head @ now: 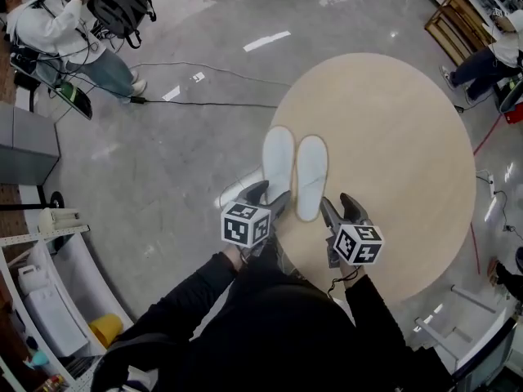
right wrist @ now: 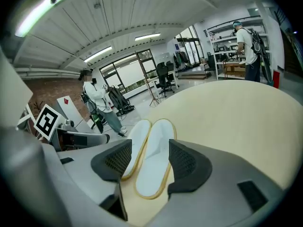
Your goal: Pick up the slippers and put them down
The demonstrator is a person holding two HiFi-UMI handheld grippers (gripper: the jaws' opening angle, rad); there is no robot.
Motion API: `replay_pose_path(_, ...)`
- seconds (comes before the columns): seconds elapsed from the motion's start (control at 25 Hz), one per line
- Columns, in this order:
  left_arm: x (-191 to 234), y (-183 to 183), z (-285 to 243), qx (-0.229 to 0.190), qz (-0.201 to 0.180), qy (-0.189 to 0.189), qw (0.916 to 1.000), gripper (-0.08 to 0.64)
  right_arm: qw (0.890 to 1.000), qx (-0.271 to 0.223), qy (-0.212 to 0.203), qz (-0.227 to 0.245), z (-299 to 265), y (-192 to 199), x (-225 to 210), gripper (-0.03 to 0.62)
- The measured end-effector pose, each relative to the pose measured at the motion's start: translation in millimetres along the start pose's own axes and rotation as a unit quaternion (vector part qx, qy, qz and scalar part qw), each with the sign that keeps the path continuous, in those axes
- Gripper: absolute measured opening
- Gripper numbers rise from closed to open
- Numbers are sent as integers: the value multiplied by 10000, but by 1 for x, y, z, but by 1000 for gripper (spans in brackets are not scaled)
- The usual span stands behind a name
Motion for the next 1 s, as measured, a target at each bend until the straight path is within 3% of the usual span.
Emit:
replay_pose_path(0.2, 24, -5, -27, 179, 119, 60, 9998, 282, 9990, 220, 124, -356, -40, -6, -6, 250)
replay_pose_path(0.8, 56, -3, -90, 613, 140, 172, 9979, 255, 9965, 609, 127, -555, -106, -6, -21, 244)
replay_pose_path(1.0, 58, -2, -96, 807, 40, 146, 9966, 192, 9965, 642, 116, -515, -112, -8, -22, 171)
Point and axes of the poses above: the fingertips, and each gripper's own axes: z backward along the fingers, x to its left, y out of its underside, the point moved 4 cm from there along z, backward along the fingers, and after that the axes turned 13 degrees about -z, right-handed, at the moved point
